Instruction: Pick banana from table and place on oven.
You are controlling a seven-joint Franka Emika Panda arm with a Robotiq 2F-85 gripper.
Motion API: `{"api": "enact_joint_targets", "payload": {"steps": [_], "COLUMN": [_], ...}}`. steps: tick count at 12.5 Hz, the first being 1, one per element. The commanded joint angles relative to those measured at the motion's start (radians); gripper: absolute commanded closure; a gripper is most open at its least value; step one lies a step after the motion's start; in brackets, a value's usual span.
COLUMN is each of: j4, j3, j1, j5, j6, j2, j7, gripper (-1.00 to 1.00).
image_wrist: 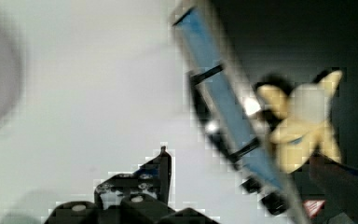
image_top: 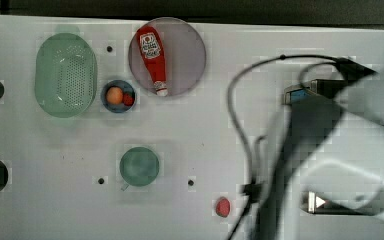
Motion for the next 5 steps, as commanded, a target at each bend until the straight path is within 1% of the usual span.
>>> {"api": "enact_joint_targets", "payload": {"steps": [1, 3, 4, 5], "j4": [0.027, 0.015, 0.005, -0.007], "j3": [0.134, 0.200, 0.221, 0.237], "j1": [0.057, 0.058, 0.058, 0.059], "j5": [0.037, 0.040, 0.040, 0.041], "j6": [-0.010, -0.023, -0.066, -0.132], "j2": [-0.057, -0.099, -0.123, -0.149], "j7": [0.372, 0.615, 0.722, 0.781], "gripper": [-1.00, -1.00, -1.00, -1.00]}}
